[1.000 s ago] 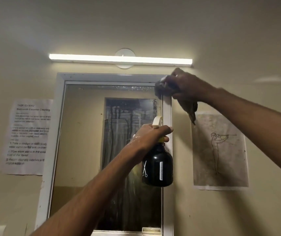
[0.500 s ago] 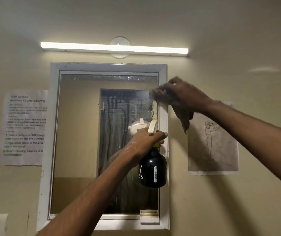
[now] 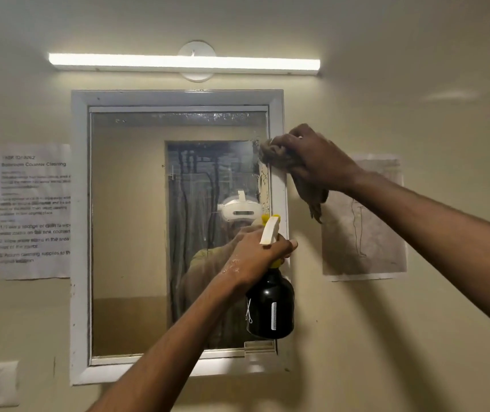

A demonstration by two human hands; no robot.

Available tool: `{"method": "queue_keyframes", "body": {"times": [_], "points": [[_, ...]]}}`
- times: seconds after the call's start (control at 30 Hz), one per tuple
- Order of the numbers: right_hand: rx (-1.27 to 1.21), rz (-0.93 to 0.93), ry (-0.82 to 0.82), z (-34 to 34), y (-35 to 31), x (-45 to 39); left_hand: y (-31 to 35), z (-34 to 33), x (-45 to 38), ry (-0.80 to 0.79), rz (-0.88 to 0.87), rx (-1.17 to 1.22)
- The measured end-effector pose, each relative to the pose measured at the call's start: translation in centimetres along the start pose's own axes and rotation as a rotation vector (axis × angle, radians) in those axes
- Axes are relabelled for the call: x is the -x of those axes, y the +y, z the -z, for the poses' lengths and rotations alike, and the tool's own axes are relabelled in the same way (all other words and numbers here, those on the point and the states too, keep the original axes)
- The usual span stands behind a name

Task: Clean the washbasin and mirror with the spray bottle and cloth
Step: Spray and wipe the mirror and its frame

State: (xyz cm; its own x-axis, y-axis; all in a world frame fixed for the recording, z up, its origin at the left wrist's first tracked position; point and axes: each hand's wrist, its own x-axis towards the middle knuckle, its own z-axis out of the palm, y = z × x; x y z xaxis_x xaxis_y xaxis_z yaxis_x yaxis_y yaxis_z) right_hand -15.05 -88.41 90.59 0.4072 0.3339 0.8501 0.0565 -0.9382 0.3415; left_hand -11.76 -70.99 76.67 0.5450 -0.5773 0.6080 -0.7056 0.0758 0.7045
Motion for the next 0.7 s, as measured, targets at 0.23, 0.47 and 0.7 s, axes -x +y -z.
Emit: {"method": "queue_keyframes", "body": {"times": [0.23, 0.47, 0.7], "points": [[-0.051, 0.114, -0.127, -2.3, -1.5, 7.0, -0.8, 0.2, 1.9, -0.006, -0.015, 0.109], [-0.044, -0.066, 0.041, -1.6, -0.4, 2.2, -1.5, -0.6, 1.6, 0.011, -0.047, 0.103], [-0.119, 0.126, -0.173, -4.3, -3.0, 11.7, -4.1, -1.0, 3.2, -0.008, -0.021, 0.135]]}}
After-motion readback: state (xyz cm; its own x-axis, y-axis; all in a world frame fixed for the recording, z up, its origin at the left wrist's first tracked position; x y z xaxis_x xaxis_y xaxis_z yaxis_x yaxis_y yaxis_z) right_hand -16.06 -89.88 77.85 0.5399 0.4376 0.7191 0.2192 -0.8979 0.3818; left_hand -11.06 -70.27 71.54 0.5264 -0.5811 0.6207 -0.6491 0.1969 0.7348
